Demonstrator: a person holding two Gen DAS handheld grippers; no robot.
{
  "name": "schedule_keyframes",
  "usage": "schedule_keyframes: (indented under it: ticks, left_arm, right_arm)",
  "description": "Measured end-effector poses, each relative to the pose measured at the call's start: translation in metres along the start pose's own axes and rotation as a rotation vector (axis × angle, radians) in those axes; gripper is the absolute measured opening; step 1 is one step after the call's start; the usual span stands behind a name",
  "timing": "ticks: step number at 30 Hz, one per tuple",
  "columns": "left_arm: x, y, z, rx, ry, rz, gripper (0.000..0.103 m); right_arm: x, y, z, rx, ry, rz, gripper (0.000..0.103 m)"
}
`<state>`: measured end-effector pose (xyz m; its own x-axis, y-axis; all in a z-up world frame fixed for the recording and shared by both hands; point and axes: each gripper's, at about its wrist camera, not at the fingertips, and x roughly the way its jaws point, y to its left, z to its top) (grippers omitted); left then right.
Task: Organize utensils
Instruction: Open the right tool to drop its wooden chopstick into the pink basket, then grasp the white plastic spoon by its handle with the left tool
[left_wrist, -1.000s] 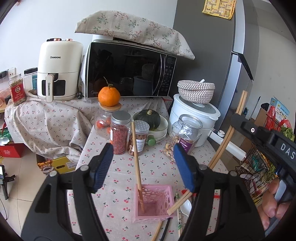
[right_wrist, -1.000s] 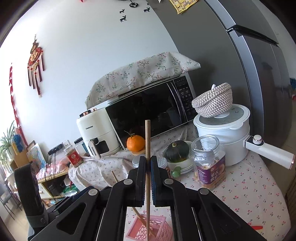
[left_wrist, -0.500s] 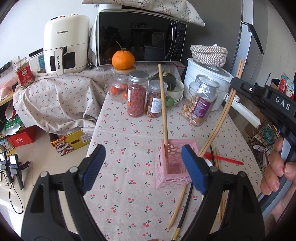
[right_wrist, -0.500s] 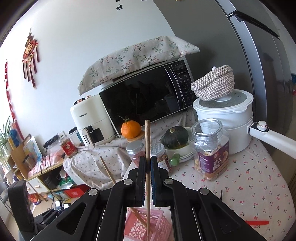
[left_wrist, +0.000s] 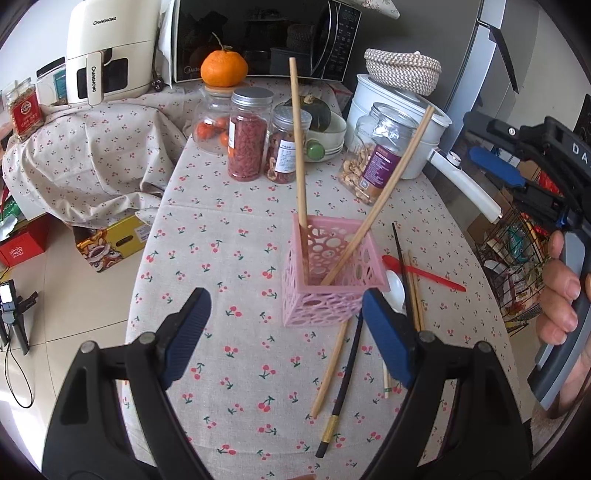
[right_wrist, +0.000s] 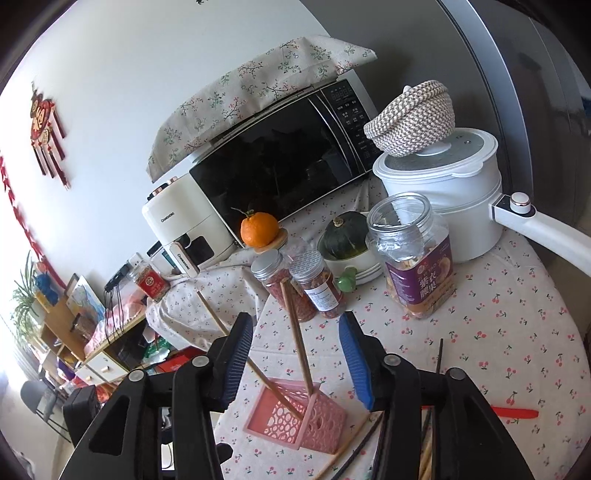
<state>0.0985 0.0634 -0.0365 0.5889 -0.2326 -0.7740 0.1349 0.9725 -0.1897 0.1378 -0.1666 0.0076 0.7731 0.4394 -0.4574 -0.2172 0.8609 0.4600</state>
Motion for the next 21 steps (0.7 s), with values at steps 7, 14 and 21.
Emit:
schedule_keyframes:
  ticks: [7, 14, 21]
  left_arm:
    - [0.01, -0.03, -0.019, 0.043, 0.106, -0.037, 0.084]
    - [0.019, -0.076, -0.035, 0.092, 0.192, -0.099, 0.084]
    - [0.045, -0.127, -0.036, 0.092, 0.24, -0.075, 0.068]
  right_arm:
    - [-0.034, -0.055, -0.004, 0.027, 0.089, -0.168, 0.065]
    - [-0.06, -0.126, -0.018, 0.153, 0.209, -0.304, 0.068]
    - [-0.07, -0.164, -0.034, 0.2, 0.315, -0.362, 0.069]
